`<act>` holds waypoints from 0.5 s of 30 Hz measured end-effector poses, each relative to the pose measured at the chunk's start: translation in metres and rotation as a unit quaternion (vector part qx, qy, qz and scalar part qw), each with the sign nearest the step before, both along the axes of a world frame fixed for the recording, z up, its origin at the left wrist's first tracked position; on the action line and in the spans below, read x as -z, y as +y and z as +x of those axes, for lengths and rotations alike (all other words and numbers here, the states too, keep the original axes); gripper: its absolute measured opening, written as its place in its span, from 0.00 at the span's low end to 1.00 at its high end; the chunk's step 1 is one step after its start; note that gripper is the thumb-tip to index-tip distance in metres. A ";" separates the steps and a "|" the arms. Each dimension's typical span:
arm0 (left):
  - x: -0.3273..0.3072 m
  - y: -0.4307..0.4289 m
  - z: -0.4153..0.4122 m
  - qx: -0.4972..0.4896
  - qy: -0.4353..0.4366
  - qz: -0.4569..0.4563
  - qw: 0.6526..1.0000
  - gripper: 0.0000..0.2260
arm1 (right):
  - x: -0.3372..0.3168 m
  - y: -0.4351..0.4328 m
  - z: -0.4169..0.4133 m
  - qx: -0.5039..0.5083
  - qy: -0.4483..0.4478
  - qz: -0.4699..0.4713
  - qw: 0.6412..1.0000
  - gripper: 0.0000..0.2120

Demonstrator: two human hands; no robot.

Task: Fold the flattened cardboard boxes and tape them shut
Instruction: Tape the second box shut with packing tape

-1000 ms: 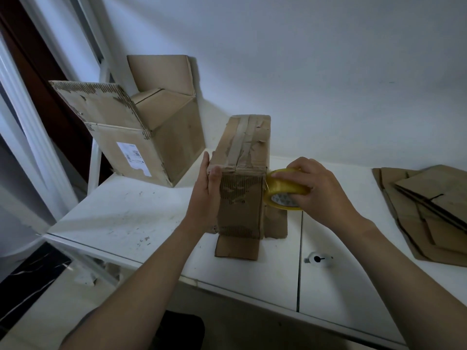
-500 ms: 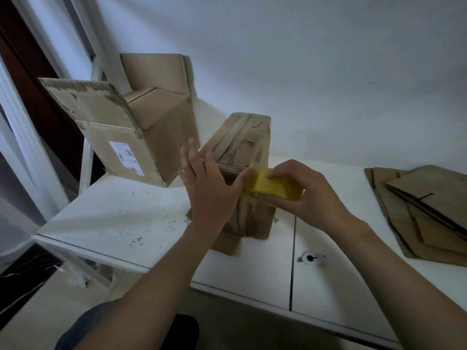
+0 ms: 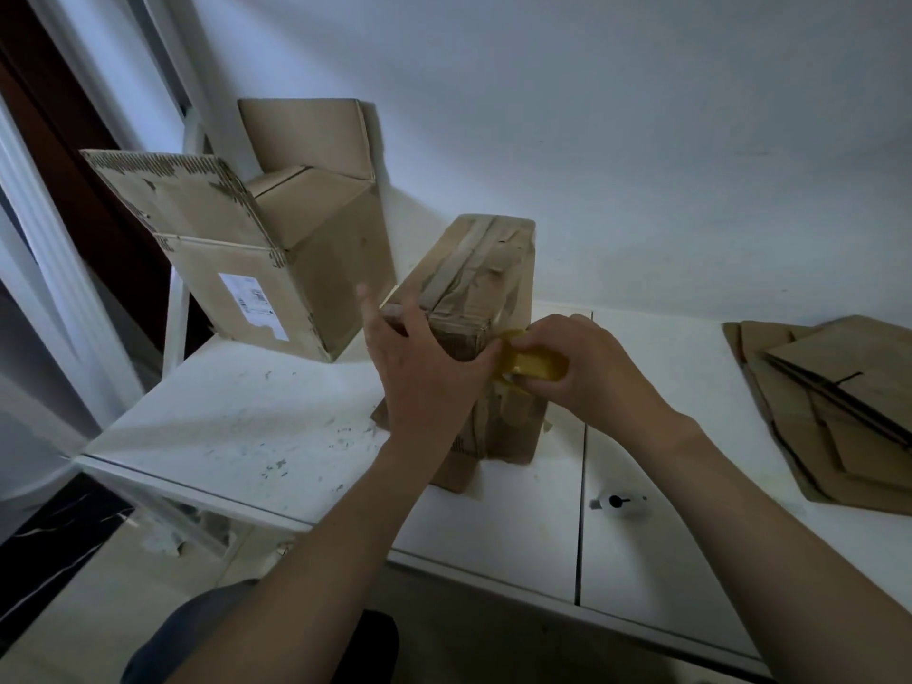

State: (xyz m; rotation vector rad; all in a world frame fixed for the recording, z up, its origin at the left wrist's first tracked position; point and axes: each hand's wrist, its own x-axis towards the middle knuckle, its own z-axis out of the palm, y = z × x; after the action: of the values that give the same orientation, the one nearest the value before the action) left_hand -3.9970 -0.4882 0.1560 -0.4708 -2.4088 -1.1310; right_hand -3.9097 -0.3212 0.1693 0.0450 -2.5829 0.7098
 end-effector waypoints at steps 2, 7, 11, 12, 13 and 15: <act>-0.001 0.000 0.004 0.001 -0.024 0.041 0.999 0.50 | 0.001 0.000 -0.002 -0.004 -0.001 0.011 1.000 0.18; -0.009 -0.007 0.005 -0.002 -0.021 0.061 0.998 0.51 | -0.012 -0.001 0.004 -0.016 -0.061 0.031 0.998 0.26; -0.031 -0.020 0.003 0.059 -0.002 0.039 0.997 0.54 | -0.042 -0.002 0.023 -0.004 -0.038 0.046 0.998 0.33; -0.040 -0.023 0.004 0.084 0.008 0.032 0.996 0.55 | -0.052 -0.004 0.029 0.001 -0.011 0.015 1.000 0.32; -0.050 -0.026 0.005 0.109 0.019 0.022 0.994 0.56 | -0.061 -0.004 0.035 0.000 0.017 -0.008 1.000 0.32; -0.073 -0.029 0.008 0.173 0.038 -0.013 0.984 0.60 | -0.083 -0.009 0.043 -0.014 0.042 -0.012 0.999 0.36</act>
State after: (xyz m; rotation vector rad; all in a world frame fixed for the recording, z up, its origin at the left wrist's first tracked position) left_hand -3.9888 -0.5174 0.2293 -0.9536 -2.3350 -1.1947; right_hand -3.8671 -0.3301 0.2527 0.1023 -2.4981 0.7322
